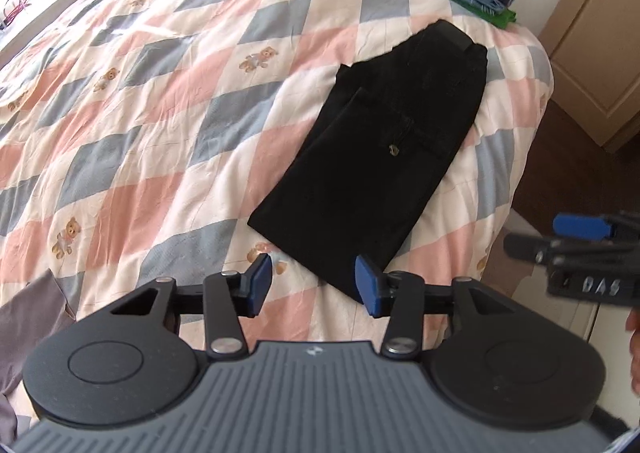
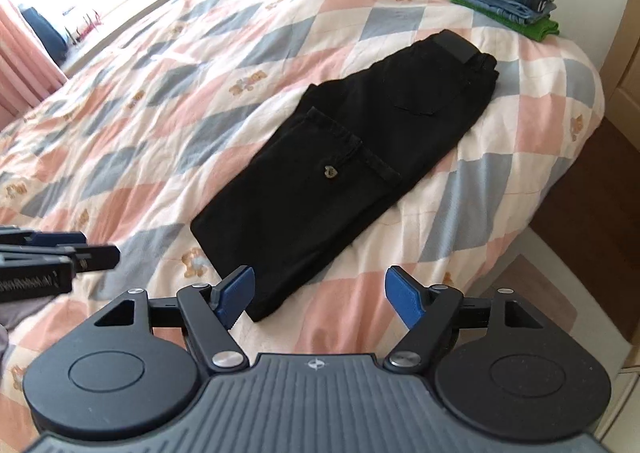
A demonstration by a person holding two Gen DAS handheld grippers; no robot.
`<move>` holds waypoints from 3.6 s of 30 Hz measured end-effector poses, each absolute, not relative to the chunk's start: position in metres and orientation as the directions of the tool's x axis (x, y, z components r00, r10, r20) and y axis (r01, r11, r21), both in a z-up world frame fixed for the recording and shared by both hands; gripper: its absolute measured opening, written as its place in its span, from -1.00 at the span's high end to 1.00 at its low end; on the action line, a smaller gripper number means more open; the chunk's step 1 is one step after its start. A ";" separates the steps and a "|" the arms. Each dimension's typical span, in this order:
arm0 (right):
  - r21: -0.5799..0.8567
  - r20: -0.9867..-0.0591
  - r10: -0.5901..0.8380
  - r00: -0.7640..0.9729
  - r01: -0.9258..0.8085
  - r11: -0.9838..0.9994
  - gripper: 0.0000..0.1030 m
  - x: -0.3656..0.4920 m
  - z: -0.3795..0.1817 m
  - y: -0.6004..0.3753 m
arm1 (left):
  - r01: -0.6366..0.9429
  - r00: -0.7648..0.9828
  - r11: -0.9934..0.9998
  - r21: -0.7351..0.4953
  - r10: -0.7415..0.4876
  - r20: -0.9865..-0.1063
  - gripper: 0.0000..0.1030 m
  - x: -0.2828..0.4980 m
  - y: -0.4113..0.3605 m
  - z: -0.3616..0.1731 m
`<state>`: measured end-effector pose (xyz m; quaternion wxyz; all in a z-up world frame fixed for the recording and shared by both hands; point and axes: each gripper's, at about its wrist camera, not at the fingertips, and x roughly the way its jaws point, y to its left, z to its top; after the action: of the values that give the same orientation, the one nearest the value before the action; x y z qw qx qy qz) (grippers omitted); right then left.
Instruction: Fold clothes
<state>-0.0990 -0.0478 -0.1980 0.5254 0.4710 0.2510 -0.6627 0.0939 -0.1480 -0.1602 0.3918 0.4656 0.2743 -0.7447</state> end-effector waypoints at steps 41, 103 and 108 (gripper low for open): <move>-0.155 -0.875 -0.463 -0.138 0.988 0.000 -0.61 -0.023 -0.287 -0.068 | 0.879 -0.383 -0.356 -0.316 -0.135 -0.914 -0.09 0.139 -0.221 -0.274; 0.598 -0.664 -0.447 0.599 0.784 0.163 0.68 -0.523 -0.341 -0.355 | 0.856 -0.505 -0.103 -0.507 -0.384 -0.773 0.52 -0.174 -0.324 -0.344; 0.543 -0.629 -0.495 0.599 0.795 0.272 0.79 -0.534 -0.303 -0.352 | 0.922 -0.388 -0.204 -0.330 -0.440 -0.810 0.52 -0.200 -0.328 -0.320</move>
<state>-0.5342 -0.3518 -0.3035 0.7790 0.4391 0.1706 -0.4139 -0.1997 -0.3275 -0.3203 0.4725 0.2879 0.4179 -0.7206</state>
